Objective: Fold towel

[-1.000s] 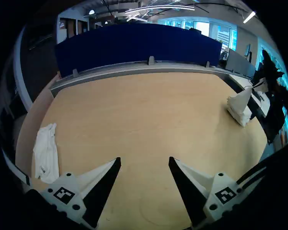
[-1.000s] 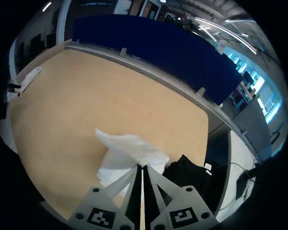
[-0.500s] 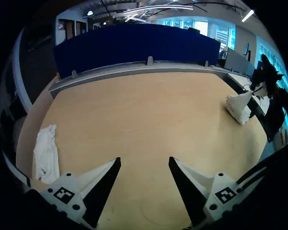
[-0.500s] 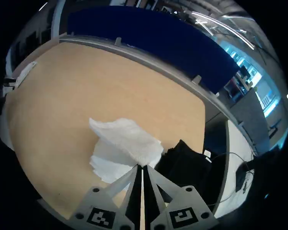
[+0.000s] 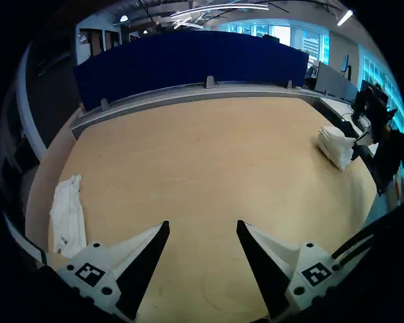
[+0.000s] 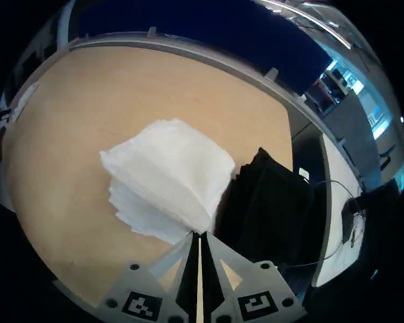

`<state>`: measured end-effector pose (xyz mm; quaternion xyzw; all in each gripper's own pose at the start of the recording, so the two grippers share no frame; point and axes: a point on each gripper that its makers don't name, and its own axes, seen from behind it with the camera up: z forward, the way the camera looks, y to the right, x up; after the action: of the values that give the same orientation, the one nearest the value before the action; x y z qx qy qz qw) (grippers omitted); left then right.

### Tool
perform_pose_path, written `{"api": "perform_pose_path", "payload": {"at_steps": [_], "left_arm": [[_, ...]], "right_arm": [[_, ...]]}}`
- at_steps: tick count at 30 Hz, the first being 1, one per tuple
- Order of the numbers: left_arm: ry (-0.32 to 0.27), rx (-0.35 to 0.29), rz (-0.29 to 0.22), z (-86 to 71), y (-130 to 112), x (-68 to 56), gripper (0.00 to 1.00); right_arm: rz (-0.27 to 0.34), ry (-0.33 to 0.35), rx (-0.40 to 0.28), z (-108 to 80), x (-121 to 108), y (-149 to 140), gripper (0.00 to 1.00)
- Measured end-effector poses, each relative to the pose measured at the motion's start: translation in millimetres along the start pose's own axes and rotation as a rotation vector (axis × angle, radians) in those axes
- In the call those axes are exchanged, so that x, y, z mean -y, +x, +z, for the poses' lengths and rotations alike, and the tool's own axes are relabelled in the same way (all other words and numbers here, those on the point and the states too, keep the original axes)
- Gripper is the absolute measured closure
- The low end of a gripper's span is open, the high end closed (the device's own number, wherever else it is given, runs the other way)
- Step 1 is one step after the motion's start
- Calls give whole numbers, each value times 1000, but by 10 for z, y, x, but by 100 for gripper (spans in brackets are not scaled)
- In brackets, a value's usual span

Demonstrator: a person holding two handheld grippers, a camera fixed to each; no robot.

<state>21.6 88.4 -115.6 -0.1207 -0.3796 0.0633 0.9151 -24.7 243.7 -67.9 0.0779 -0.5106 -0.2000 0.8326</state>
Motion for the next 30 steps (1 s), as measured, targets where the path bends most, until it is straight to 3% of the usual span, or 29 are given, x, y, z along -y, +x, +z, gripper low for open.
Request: {"api": "perform_pose_path", "payload": {"at_steps": [17,30], "left_arm": [[17,16,19,27,-15,-42,7],[14,9,16,48,36,-80,8]], "right_arm": [[67,16,73,420,143,-352,98],[70,-4,40,307,119,-310,91]]}}
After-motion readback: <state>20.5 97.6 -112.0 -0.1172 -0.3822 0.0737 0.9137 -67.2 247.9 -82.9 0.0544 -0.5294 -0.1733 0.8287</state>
